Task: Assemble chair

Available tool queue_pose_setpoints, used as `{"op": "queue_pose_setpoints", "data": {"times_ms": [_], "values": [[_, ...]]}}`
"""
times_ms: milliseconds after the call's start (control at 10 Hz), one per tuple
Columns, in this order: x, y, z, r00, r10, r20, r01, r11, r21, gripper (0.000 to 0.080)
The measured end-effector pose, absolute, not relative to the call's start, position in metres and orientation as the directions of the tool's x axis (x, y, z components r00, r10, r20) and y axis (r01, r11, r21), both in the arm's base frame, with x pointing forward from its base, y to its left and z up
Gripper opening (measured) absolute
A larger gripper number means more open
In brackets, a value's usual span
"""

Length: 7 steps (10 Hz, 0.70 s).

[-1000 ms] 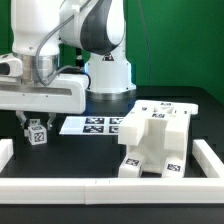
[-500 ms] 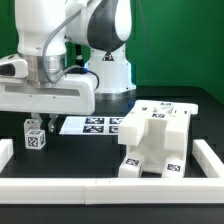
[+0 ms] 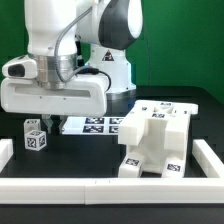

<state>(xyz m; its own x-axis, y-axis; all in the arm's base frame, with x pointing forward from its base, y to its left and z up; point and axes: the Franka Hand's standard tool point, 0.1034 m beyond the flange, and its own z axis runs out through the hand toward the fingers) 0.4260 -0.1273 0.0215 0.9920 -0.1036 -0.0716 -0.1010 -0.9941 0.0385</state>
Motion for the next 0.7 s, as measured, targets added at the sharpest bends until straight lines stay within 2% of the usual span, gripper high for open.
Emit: {"op": "queue_pose_setpoints", "data": {"times_ms": [100, 200, 300, 400, 500, 600, 700], "values": [[0.426, -0.127, 0.022, 0.992, -0.104, -0.071, -0.102, -0.994, 0.038, 0.0129], [0.426, -0.123, 0.029, 0.984, -0.137, -0.114, -0.138, -0.990, 0.003, 0.0265], [0.433, -0.123, 0.038, 0.978, -0.157, -0.137, -0.162, -0.986, -0.025, 0.0265], [0.442, -0.128, 0.044, 0.976, -0.163, -0.143, -0.170, -0.985, -0.034, 0.0460], [0.447, -0.140, 0.044, 0.979, -0.152, -0.138, -0.158, -0.987, -0.033, 0.0460], [0.445, -0.148, 0.042, 0.978, -0.158, -0.133, -0.163, -0.986, -0.027, 0.0583], [0.439, -0.151, 0.041, 0.979, -0.157, -0.130, -0.162, -0.987, -0.024, 0.0629]]}}
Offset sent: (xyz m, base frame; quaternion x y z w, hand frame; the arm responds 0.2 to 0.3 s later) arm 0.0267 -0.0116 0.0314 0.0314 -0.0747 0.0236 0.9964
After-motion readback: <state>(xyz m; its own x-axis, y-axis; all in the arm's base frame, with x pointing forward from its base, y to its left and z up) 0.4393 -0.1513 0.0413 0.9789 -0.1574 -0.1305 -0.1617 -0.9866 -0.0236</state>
